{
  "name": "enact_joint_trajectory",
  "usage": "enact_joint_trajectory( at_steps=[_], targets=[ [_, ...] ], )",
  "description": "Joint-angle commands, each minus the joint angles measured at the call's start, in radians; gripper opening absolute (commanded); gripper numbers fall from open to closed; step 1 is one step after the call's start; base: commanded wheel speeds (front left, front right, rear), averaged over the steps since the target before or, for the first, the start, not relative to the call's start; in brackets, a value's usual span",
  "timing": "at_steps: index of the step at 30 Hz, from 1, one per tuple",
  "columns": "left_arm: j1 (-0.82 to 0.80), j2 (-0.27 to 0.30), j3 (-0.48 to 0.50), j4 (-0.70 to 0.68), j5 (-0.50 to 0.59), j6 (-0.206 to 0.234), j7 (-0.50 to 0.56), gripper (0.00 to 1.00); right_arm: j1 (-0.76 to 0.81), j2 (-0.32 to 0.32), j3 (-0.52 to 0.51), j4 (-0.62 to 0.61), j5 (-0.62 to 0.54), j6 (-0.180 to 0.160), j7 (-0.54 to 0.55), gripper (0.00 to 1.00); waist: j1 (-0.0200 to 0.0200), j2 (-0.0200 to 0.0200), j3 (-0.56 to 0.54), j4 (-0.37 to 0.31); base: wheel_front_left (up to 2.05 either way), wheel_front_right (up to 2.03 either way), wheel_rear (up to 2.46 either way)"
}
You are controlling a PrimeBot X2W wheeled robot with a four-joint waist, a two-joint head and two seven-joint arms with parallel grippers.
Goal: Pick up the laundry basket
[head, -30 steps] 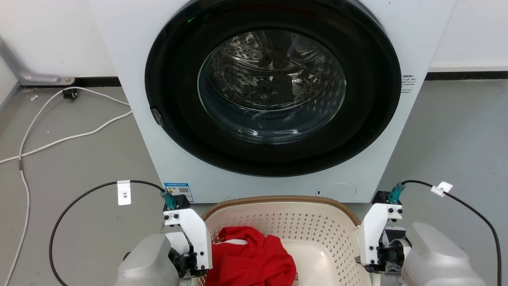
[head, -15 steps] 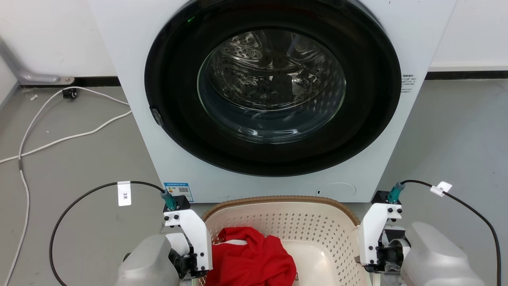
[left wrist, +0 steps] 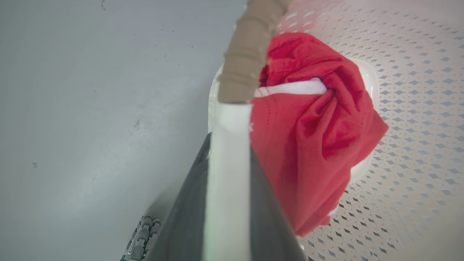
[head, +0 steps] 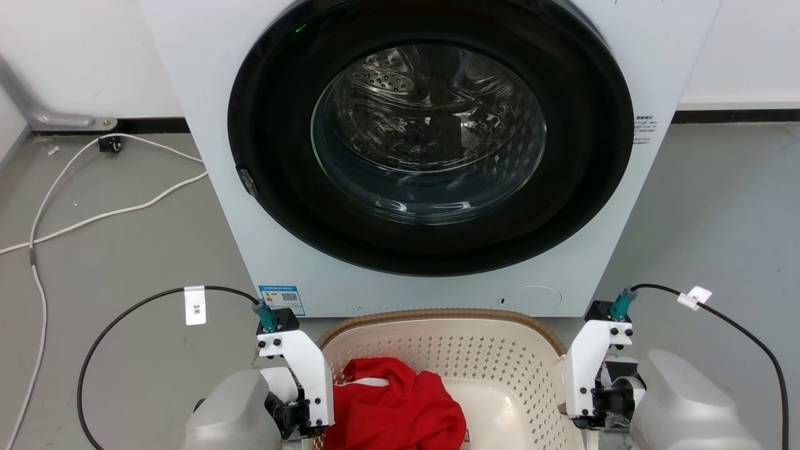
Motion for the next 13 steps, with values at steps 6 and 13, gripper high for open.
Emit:
enact_joint_trajectory(
  at_steps=[6, 13],
  targets=[
    [0.012, -0.001, -0.006, -0.002, -0.009, -0.002, -0.005, 0.00, 0.008, 0.009, -0.016, -0.001, -0.014, 0.000, 0.002, 0.00, 0.0000, -0.0001, 0.000, 0.000, 0.00, 0.00, 0.00],
    [0.011, 0.001, -0.011, -0.002, -0.014, 0.000, -0.002, 0.00, 0.008, 0.011, -0.030, -0.001, -0.023, 0.000, 0.010, 0.00, 0.0000, -0.0001, 0.003, 0.000, 0.00, 0.00, 0.00]
  ],
)
